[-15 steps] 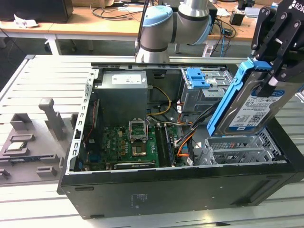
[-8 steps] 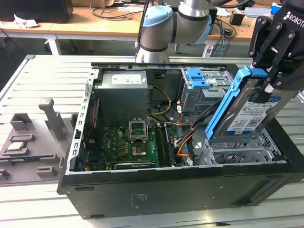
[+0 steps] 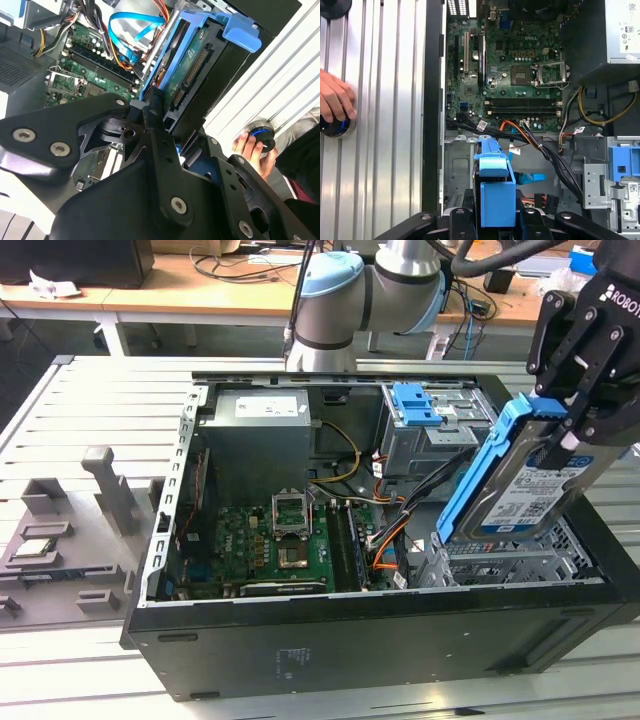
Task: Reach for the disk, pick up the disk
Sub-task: 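Pick up the disk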
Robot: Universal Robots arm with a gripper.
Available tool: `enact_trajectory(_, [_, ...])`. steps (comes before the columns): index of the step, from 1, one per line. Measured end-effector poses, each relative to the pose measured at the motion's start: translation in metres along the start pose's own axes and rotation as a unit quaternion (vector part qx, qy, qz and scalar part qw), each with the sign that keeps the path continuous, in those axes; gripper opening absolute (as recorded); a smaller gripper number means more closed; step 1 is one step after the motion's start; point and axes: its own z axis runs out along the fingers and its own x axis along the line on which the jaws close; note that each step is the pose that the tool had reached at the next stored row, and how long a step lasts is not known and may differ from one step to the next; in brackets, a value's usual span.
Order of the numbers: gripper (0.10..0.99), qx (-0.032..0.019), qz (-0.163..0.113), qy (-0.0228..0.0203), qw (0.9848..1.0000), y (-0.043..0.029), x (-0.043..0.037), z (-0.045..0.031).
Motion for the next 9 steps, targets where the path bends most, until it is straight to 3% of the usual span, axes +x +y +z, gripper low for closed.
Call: enact_trajectory(9, [0.369,0.0000,0.000,0.0000,1.0000,-0.0017,0.0023,0.0011])
